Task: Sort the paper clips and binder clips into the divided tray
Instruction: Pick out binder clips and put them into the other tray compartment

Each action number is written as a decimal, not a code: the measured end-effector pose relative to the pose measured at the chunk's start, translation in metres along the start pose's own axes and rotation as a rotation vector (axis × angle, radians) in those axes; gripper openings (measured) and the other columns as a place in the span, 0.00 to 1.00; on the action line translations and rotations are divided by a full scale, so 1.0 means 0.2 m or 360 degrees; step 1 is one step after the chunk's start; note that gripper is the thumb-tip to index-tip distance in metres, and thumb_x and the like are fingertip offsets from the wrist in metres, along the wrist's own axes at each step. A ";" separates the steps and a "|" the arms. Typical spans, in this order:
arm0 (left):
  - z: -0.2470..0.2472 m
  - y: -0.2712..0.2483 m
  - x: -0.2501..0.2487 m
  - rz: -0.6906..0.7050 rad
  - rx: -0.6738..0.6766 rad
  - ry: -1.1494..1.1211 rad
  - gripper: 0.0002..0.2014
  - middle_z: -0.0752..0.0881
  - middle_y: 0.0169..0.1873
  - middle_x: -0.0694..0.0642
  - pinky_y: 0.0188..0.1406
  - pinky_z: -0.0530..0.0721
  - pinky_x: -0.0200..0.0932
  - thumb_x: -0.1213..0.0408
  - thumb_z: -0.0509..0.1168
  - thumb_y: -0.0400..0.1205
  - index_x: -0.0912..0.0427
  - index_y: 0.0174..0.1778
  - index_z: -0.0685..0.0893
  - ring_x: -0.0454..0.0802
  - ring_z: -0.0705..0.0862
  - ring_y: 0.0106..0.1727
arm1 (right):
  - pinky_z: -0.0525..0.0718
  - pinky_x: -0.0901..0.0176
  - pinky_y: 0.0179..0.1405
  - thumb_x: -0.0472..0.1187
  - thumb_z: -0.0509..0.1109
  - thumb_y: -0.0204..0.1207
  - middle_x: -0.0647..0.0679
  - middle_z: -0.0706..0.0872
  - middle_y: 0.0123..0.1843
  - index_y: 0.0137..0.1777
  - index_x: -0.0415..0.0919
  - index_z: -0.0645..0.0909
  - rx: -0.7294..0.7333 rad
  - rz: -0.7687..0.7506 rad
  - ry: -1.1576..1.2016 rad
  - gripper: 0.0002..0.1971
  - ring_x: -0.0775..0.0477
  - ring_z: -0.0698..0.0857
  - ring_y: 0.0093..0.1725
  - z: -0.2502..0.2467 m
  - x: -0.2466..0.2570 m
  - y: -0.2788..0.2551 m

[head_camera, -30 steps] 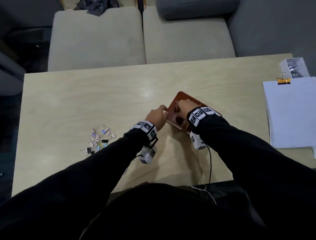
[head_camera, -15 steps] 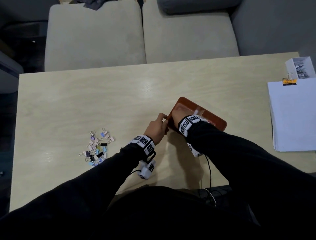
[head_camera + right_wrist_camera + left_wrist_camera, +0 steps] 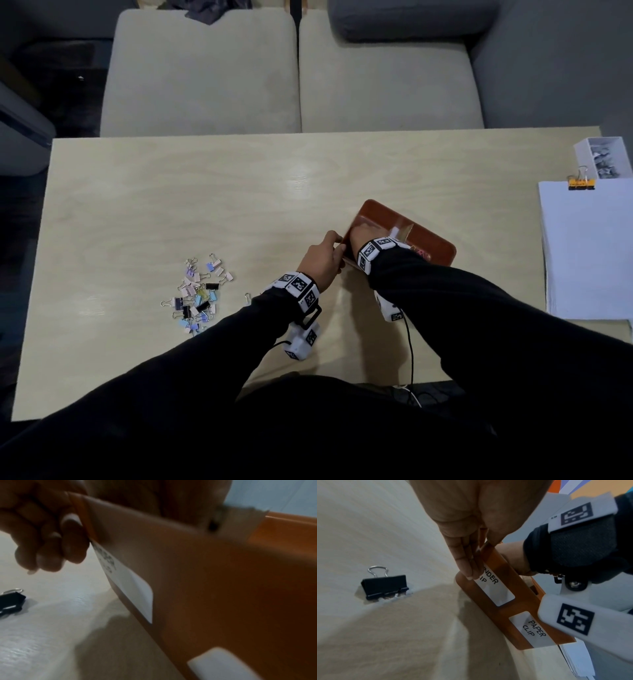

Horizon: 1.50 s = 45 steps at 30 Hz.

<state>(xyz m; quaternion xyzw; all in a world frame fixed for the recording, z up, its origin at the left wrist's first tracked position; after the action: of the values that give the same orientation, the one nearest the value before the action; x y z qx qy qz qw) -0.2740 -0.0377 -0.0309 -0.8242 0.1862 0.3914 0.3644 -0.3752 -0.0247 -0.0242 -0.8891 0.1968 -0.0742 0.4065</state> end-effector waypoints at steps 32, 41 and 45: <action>-0.09 0.07 -0.12 0.0029 -0.0123 0.0597 0.14 0.87 0.44 0.65 0.43 0.85 0.53 0.58 0.48 0.86 0.57 0.61 0.75 0.66 0.86 0.41 | 0.88 0.48 0.45 0.30 0.62 0.75 0.38 0.90 0.38 0.37 0.38 0.84 -0.0900 0.0291 0.1080 0.11 0.37 0.88 0.41 0.14 -0.49 -0.48; -0.19 -0.02 0.07 -0.0022 -0.0152 0.0419 0.12 0.89 0.42 0.59 0.48 0.87 0.56 0.51 0.53 0.85 0.49 0.59 0.76 0.61 0.88 0.41 | 0.79 0.54 0.39 0.39 0.63 0.80 0.41 0.88 0.47 0.44 0.41 0.82 -0.1125 0.0185 0.0878 0.08 0.37 0.86 0.47 0.10 -0.41 -0.54; -0.26 -0.16 0.28 -0.0113 -0.0189 0.0386 0.09 0.89 0.39 0.57 0.47 0.88 0.54 0.52 0.55 0.84 0.48 0.52 0.78 0.59 0.88 0.40 | 0.77 0.57 0.39 0.39 0.63 0.81 0.48 0.85 0.45 0.45 0.44 0.80 -0.1246 -0.0071 0.0861 0.05 0.44 0.84 0.43 0.04 -0.20 -0.58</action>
<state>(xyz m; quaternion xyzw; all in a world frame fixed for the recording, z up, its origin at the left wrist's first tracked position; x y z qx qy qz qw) -0.1927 -0.0572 -0.0380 -0.8917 0.1762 0.2862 0.3033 -0.3764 0.0660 0.0585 -0.9283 0.2895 -0.2319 -0.0267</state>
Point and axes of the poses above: each hand's wrist, its own y-axis towards the middle knuckle, its own z-axis out of the palm, x = y × z, the point moved 9 cm from there along y, towards the middle knuckle
